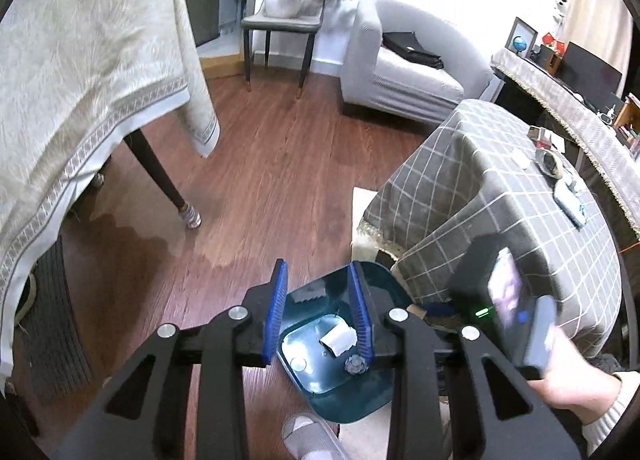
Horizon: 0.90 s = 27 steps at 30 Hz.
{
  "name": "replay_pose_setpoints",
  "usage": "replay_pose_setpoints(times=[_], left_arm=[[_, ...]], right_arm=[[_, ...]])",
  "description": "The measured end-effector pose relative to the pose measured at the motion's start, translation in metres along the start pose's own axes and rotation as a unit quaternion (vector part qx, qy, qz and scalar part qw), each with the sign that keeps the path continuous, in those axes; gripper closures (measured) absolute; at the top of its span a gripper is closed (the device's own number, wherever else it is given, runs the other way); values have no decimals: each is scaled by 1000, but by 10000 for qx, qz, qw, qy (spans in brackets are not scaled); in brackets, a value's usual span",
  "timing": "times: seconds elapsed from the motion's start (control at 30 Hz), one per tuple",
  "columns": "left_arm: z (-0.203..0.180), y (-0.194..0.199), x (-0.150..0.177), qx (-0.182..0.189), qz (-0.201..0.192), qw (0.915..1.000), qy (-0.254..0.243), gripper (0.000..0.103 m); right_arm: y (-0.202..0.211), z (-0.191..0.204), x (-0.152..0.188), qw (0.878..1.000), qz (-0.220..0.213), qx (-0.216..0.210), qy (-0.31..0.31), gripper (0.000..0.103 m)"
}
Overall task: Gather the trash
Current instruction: 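Lower the cardboard tube into the teal bin and open the right tool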
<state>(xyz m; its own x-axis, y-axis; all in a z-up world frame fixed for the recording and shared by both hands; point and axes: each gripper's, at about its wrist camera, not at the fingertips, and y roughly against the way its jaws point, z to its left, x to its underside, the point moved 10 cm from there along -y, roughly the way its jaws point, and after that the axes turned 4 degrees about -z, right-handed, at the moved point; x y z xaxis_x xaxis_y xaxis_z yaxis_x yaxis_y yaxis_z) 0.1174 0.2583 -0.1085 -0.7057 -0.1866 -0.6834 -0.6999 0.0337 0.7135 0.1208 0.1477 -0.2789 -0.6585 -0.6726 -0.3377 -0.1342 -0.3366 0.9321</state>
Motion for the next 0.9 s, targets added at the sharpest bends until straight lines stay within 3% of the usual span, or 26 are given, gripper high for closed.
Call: replay_pose_setpoints(times=[0.27,0.5,0.63,0.73,0.9], left_arm=[[-10,10,-13,42,-159,9998,-89,71],[-20,25,-33,142,-426,9990,-48,70],[-27,30,-42,172,-534,9984,-53,63],[-32,33,-48,221,-614,9978,-64,58],[-40,38,-56,210,-722,9971,-110,52]], right_arm=[[-15,10,15,9991,260,22,335,31],[-10,18,20,9976,241,20,644,28],[10,23,15,9973,-1,-66,734,29],[34,32,5,9958,-301,-142,850,37],[96,48,-19,9881,-1147,-308,973,45]])
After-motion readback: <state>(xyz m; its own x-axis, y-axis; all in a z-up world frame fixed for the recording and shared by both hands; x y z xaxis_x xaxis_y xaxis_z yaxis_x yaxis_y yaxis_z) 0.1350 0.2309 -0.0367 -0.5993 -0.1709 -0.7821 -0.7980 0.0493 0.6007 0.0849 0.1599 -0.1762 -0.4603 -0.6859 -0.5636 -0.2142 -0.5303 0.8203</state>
